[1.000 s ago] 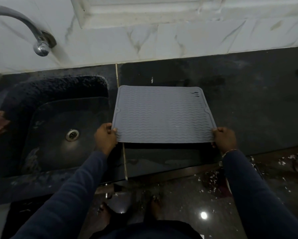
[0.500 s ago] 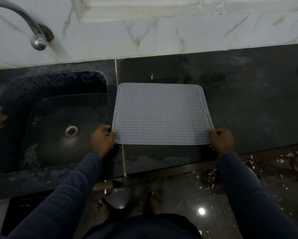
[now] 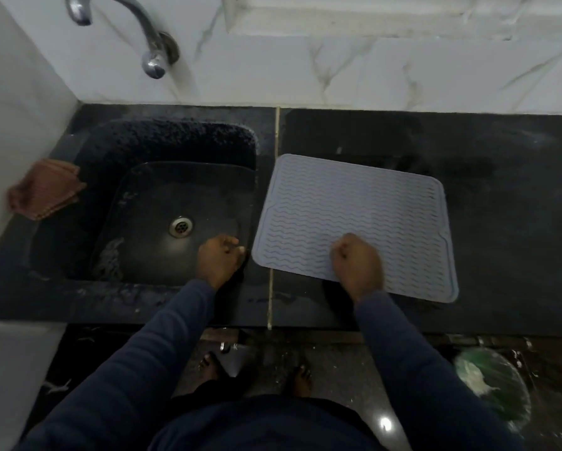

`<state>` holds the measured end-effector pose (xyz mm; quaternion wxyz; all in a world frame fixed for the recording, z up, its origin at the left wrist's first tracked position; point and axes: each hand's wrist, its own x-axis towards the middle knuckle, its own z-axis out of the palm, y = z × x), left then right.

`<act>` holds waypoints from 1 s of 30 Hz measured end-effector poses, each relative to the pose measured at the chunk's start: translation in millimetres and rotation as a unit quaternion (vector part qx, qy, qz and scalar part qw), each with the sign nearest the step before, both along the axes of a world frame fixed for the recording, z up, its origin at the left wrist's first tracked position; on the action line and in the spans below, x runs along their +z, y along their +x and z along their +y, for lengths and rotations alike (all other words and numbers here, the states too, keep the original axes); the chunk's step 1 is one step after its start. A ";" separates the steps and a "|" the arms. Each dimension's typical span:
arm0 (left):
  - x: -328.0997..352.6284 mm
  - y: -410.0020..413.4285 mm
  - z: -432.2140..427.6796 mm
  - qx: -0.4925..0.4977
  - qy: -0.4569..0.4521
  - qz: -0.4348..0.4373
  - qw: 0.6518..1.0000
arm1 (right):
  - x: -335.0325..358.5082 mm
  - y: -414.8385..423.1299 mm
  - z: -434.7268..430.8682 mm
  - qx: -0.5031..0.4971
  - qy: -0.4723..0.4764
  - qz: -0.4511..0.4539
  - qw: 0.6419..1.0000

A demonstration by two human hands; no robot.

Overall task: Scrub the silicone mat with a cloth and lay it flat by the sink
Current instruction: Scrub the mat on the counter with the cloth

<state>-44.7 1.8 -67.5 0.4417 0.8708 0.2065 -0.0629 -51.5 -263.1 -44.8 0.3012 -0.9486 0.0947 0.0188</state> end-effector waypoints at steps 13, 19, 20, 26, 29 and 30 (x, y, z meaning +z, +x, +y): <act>47.5 19.1 264.8 0.048 0.272 -0.062 0.959 | 39.7 46.7 280.1 0.259 0.091 0.041 0.961; 40.3 57.8 364.2 0.038 0.397 -0.026 0.917 | 36.1 55.2 341.5 0.248 0.064 0.066 0.964; 38.7 62.7 374.1 0.046 0.389 -0.009 0.920 | 34.2 55.8 343.5 0.248 0.055 0.066 0.965; 21.4 91.7 405.6 0.018 0.415 0.039 0.909 | 15.7 54.1 332.3 0.225 0.027 0.101 0.969; 21.8 100.6 405.8 0.039 0.383 0.079 0.920 | 10.1 49.7 326.2 0.224 0.025 0.107 0.968; 24.0 101.6 403.6 0.056 0.360 0.081 0.928 | 10.6 48.8 325.7 0.224 0.031 0.102 0.969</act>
